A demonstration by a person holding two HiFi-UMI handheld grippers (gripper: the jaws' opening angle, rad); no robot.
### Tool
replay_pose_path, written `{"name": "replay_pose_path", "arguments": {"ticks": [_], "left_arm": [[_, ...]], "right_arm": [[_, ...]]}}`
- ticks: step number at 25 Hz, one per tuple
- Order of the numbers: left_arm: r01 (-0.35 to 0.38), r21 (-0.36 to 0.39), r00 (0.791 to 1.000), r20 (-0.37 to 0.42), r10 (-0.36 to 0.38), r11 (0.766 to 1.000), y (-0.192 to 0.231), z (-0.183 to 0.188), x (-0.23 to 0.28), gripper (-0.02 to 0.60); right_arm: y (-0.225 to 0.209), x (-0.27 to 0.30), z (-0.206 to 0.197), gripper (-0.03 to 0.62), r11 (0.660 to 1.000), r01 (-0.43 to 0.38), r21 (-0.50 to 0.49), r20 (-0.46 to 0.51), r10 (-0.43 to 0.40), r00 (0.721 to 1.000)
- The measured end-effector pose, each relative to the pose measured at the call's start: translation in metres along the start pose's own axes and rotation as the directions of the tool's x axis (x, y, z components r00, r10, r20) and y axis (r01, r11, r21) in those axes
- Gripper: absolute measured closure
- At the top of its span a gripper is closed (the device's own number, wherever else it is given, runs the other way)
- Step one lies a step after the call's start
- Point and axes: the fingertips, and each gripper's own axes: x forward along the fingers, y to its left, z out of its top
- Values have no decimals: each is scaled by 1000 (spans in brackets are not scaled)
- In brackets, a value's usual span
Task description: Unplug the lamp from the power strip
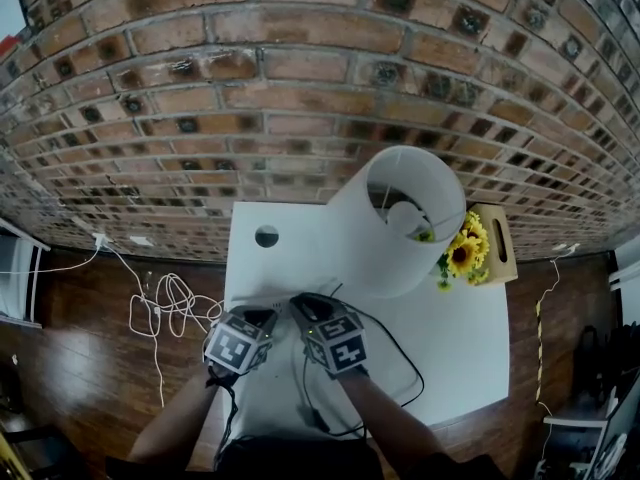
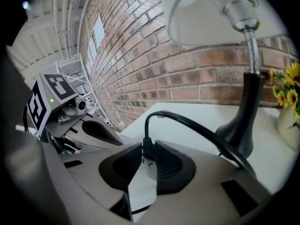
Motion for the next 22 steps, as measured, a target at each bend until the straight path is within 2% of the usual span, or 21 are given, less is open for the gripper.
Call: {"name": "replay_pose_path", "arguments": {"ticks": [2,5,8,10,12,16,18,19,22], "left_arm": [[6,-7,1000,-16,-7,1000,-1,-1,-2,557],[-5,20,1000,9,4,1000,8,-3,5,557],[9,27,1000,18,-9,1000,15,-10,13,557],[26,23,1000,14,-26,999,13,-11,15,557],[27,37,1000,14,-27,999,13,-14,20,557],[14,38,1000,18,-15,999,15,-16,21,557],[7,24,1000,10,-8,1000,15,-17,19,557],[5,17,1000,9,-6,1000,15,-16,17,558],[12,20,999,37,-12,1000,15,-10,17,558]], "right_arm": [[1,-3,5,519,998,9,-56,19,-8,1000],[6,-7,9,567,990,4,-138,1,-4,1000],[8,-4,8,556,982,-7,-190,-22,3,1000],[8,-2,7,522,974,3,-229,1,-3,1000],[8,-2,6,517,969,19,-246,29,-12,999],[4,-1,6,514,983,35,-179,50,-27,998],[-2,-3,5,482,993,48,-111,58,-42,997],[-5,-3,4,447,994,55,-91,61,-50,997],[-8,-2,3,436,997,40,-63,60,-36,998]]}}
